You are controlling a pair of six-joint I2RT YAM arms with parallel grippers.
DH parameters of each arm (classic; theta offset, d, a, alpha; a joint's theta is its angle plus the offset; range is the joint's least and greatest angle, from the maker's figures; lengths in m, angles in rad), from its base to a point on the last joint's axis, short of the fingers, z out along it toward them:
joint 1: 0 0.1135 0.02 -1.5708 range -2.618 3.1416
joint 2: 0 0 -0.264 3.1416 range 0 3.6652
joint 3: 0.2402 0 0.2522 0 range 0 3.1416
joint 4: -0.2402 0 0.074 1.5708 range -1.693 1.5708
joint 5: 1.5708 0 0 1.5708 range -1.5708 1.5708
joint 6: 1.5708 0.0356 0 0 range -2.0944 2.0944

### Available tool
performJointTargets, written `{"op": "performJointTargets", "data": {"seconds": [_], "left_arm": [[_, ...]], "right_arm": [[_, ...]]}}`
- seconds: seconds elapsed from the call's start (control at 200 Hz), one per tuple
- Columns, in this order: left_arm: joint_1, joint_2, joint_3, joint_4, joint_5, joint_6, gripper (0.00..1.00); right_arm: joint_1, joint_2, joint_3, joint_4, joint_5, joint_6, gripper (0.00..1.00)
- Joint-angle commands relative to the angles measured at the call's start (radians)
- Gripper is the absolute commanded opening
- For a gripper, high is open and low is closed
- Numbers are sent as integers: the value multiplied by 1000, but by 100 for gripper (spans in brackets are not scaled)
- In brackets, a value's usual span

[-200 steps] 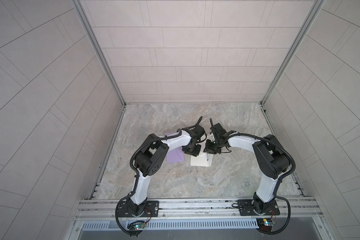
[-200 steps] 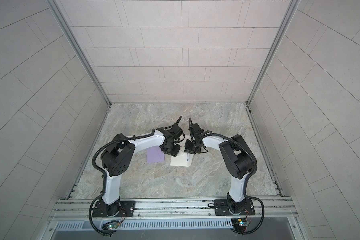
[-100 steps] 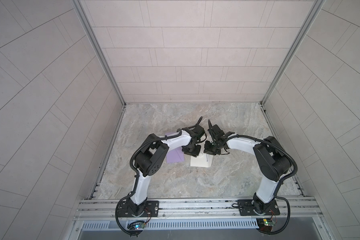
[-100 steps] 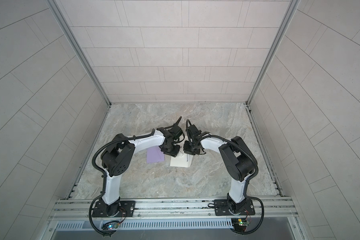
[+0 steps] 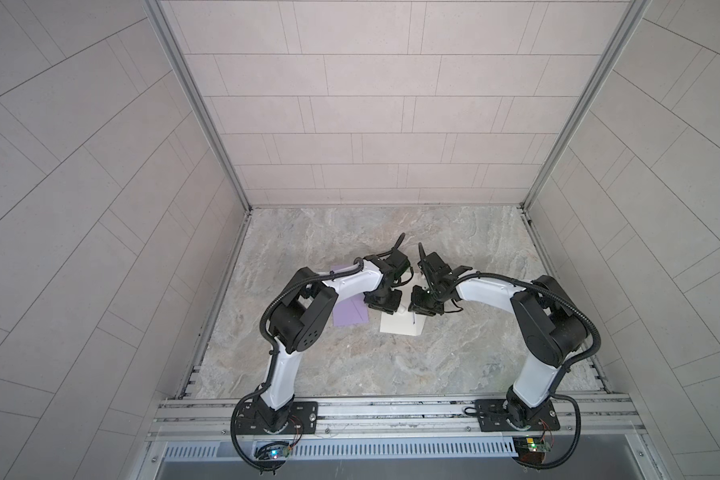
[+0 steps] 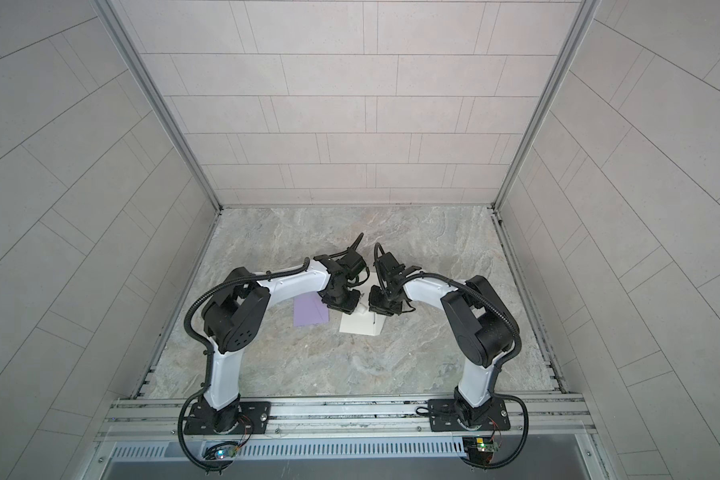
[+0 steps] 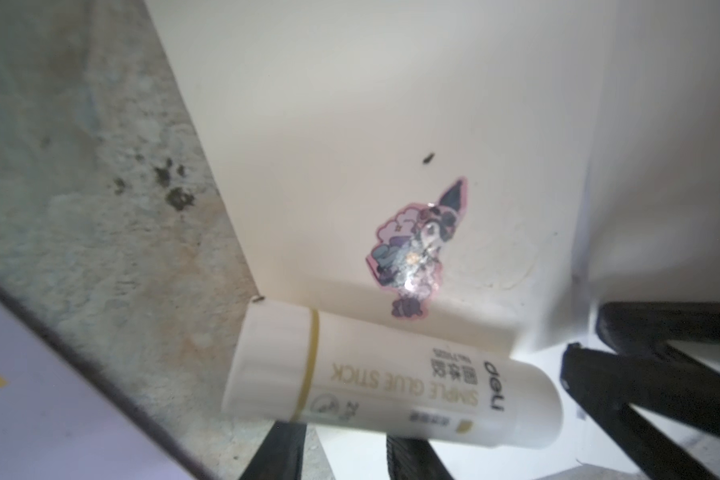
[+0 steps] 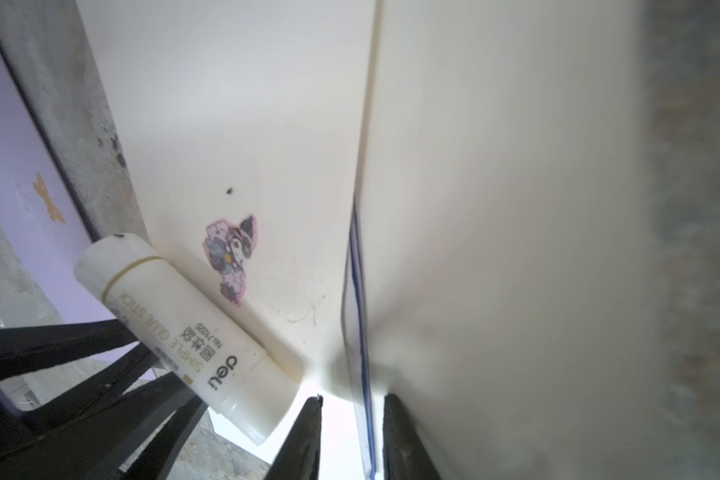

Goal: Place the letter into the envelope and seal it

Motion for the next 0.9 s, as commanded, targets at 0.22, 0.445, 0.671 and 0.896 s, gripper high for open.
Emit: {"op": "performJointTargets", "data": {"seconds": [0.22, 0.445, 0.671, 0.896], "left_arm": [[-18, 46, -22, -42, 75, 10, 38], [-15, 13, -30, -39, 92, 19, 38], [11, -96, -35, -51, 124, 19, 38], [88, -202, -82, -29, 166, -29, 38]], "right_arm": [[8, 46, -92, 278, -142, 214, 29], [10, -41, -53, 155, -17, 150, 30], [11, -138, 32, -81, 134, -44, 34], [23, -78, 151, -182, 75, -204, 55]]}}
